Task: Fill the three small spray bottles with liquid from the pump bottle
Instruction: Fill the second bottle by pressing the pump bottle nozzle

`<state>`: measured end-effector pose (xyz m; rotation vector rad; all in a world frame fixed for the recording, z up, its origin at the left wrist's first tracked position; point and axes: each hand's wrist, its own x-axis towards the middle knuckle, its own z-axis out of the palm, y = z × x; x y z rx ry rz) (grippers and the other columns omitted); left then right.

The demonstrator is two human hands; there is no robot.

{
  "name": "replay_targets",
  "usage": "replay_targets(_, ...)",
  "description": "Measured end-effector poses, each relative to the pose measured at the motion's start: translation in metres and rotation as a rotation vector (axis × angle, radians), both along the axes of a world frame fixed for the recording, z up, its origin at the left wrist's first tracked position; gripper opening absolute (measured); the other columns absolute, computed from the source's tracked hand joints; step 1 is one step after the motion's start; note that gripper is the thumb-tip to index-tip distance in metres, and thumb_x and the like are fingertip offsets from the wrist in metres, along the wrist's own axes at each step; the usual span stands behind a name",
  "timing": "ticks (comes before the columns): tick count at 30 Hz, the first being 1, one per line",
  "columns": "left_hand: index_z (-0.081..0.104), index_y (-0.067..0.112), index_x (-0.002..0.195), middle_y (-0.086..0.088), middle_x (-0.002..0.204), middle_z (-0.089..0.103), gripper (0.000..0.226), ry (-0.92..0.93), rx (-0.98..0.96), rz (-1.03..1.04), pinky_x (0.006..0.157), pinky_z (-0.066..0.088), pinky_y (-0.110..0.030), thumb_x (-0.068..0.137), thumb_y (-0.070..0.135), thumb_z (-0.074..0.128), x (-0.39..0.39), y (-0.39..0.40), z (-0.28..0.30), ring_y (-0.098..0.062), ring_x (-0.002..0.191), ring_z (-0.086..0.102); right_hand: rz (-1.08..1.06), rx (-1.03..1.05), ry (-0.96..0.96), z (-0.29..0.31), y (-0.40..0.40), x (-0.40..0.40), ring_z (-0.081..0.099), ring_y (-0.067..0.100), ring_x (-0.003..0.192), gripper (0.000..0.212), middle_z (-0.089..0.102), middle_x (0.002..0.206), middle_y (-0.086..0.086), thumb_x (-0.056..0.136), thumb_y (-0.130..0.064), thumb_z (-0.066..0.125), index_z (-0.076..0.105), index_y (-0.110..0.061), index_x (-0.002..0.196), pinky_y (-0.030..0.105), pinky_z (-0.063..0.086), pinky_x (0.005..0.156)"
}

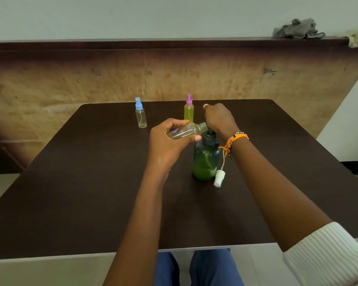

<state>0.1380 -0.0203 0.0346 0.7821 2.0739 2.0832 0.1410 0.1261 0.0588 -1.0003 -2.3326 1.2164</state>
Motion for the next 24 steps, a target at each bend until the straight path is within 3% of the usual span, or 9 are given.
replay_targets(2,0.069,0.013,0.093,0.010,0.084,0.068,0.038,-0.007,0.002,0.002,0.064,0.046,-0.007,0.061,0.002,0.084,0.001,0.000,-0.002,0.009,0.071,0.063,-0.039,0.026,-0.002,-0.003,-0.001,0.002,0.056,0.035,0.105,0.043,0.062,0.114,0.016,0.095,-0.038,0.034,0.060,-0.005,0.104,0.048,0.042,0.096)
replay_targets(4,0.069,0.014,0.093,0.011,0.083,0.068,0.038,-0.004,0.008,-0.002,0.064,0.046,-0.007,0.061,0.001,0.084,0.000,-0.001,-0.003,0.009,0.071,0.063,-0.049,0.072,-0.014,-0.002,-0.001,0.004,0.056,0.036,0.107,0.045,0.062,0.115,0.016,0.096,-0.039,0.032,0.059,-0.004,0.106,0.049,0.041,0.098)
replay_targets(8,0.069,0.016,0.092,0.013,0.082,0.068,0.038,0.016,-0.009,0.007,0.064,0.047,-0.007,0.060,0.004,0.085,0.001,0.000,0.001,0.010,0.070,0.063,0.002,0.156,-0.084,0.006,-0.001,0.004,0.054,0.032,0.097,0.038,0.060,0.105,0.014,0.097,-0.038,0.031,0.052,-0.010,0.080,0.049,0.038,0.100)
replay_targets(11,0.070,0.015,0.093,0.014,0.081,0.068,0.039,0.030,-0.008,0.017,0.065,0.047,-0.008,0.059,0.005,0.085,-0.001,0.000,0.003,0.009,0.070,0.063,0.025,0.141,-0.087,0.010,0.000,0.002,0.054,0.032,0.097,0.036,0.056,0.097,0.011,0.096,-0.037,0.032,0.050,-0.011,0.079,0.051,0.037,0.101)
replay_targets(16,0.069,0.010,0.097,0.012,0.082,0.067,0.040,0.021,-0.011,0.014,0.061,0.044,-0.005,0.061,0.002,0.084,0.002,0.001,-0.001,0.012,0.069,0.062,-0.049,0.160,-0.063,0.001,-0.002,0.008,0.053,0.034,0.108,0.040,0.059,0.118,0.014,0.099,-0.037,0.031,0.057,-0.007,0.104,0.048,0.037,0.102)
replay_targets(24,0.070,0.017,0.092,0.013,0.083,0.069,0.037,0.034,-0.025,0.024,0.067,0.048,-0.009,0.060,0.005,0.085,0.002,0.000,0.005,0.009,0.072,0.063,0.021,0.186,-0.158,0.016,-0.006,0.010,0.049,0.035,0.117,0.043,0.054,0.128,0.016,0.099,-0.036,0.030,0.056,-0.007,0.119,0.047,0.031,0.106)
